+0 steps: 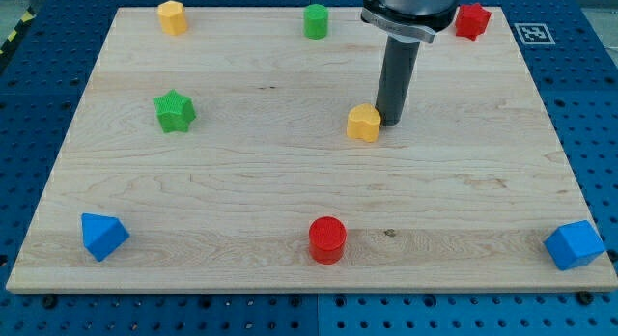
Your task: Slide yellow heart a bit left
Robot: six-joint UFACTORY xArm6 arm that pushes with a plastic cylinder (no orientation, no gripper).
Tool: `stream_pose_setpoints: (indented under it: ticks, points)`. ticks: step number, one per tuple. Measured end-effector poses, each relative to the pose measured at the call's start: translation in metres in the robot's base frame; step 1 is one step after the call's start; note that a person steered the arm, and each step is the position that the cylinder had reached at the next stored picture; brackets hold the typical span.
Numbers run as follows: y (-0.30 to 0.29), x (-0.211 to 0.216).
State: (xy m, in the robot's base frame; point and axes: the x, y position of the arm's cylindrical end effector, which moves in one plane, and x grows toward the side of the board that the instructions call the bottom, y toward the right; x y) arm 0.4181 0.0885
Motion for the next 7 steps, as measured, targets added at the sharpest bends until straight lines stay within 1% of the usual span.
stream_pose_setpoints:
  ticks: [2, 3, 4, 5, 6, 7]
  points:
    - [-0.047, 0.019]
    - [-0.061, 0.021]
    - [-0.054, 0.023]
    - [-0.043, 0.043]
    - [-0.052, 0.053]
    - [-0.064, 0.053]
